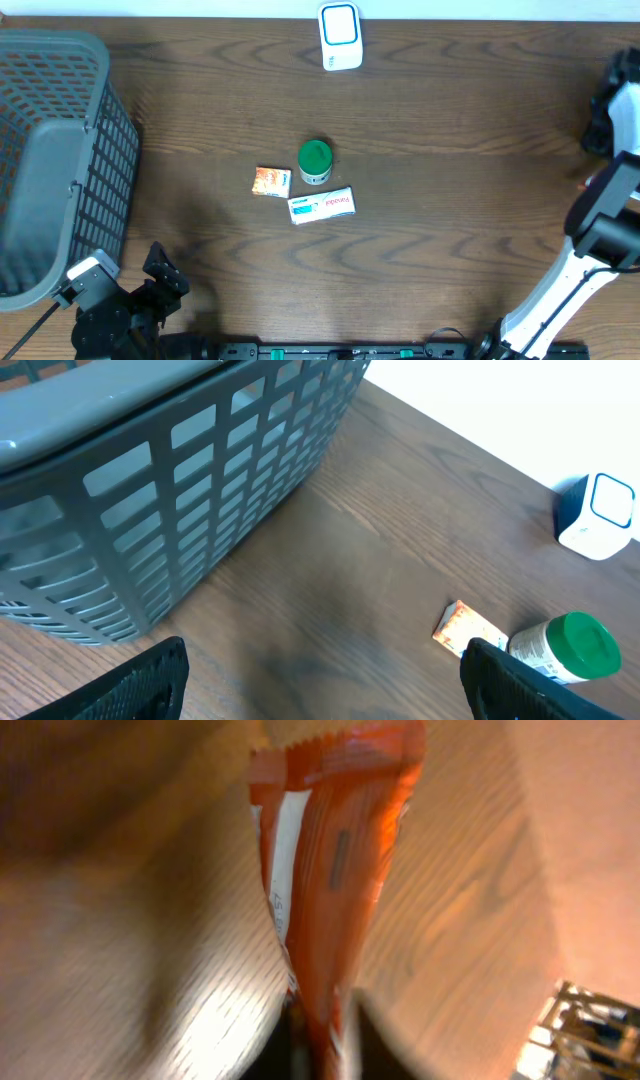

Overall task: Scan the item barcode
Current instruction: 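Move the chocolate bar to the far right and release it, then reach the right gripper to the green-capped bottle and grasp it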

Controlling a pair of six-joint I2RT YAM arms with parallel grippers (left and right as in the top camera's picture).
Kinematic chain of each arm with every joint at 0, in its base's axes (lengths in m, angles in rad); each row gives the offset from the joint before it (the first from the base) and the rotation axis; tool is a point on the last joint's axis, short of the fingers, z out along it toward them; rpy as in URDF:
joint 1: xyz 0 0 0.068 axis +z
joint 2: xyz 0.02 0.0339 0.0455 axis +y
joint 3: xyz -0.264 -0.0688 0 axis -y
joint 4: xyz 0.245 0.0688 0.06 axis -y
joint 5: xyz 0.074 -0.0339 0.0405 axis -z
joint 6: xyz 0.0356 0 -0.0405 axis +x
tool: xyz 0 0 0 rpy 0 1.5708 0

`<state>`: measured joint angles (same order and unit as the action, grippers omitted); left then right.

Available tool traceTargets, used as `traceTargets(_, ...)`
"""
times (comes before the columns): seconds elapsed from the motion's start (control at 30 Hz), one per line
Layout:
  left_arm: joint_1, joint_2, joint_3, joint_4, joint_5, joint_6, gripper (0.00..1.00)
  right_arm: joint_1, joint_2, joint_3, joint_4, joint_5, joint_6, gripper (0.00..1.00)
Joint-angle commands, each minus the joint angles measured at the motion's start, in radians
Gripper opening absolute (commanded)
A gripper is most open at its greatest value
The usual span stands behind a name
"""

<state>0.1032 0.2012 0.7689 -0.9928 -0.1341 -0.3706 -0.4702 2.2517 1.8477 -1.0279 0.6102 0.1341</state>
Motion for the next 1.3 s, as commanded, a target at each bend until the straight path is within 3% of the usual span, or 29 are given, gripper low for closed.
traceTargets(0.0, 0.004, -0.001, 0.0, -0.002, -0.008, -0.009, 0.88, -0.053, -0.006, -0.047, 0.029, -0.07, 0.026, 0.84)
traceTargets(0.03, 0.004, -0.001, 0.0, -0.002, -0.008, -0.009, 0.87, -0.067, -0.006, -0.044, 0.029, -0.09, 0.026, 0.99)
traceTargets(0.27, 0.004, -0.001, 0.0, -0.002, -0.008, -0.009, 0.87, -0.068, -0.08, 0.1, -0.09, -0.446, 0.026, 0.99)
traceTargets(0.47, 0.004, -0.001, 0.0, -0.002, -0.008, -0.009, 0.87, 0.051, -0.224, 0.192, -0.194, -0.746, 0.043, 0.99)
traceTargets(0.6, 0.004, -0.001, 0.0, -0.002, -0.008, -0.009, 0.87, 0.211, -0.318, 0.192, -0.312, -0.801, 0.176, 0.99)
traceTargets(0.87, 0.004, -0.001, 0.0, -0.002, -0.008, -0.009, 0.87, 0.666, -0.332, 0.172, -0.352, -0.915, 0.18, 0.99)
traceTargets(0.97, 0.004, -0.001, 0.0, -0.002, -0.008, -0.009, 0.87, 0.824, -0.302, 0.164, -0.335, -0.906, 0.327, 0.99)
traceTargets(1.13, 0.004, -0.001, 0.0, -0.002, -0.008, -0.009, 0.87, 0.953, -0.262, 0.164, -0.296, -0.888, 0.561, 0.93)
traceTargets(1.27, 0.004, -0.001, 0.0, -0.002, -0.008, -0.009, 0.87, 1.013, -0.234, 0.164, -0.262, -0.812, 0.66, 0.99)
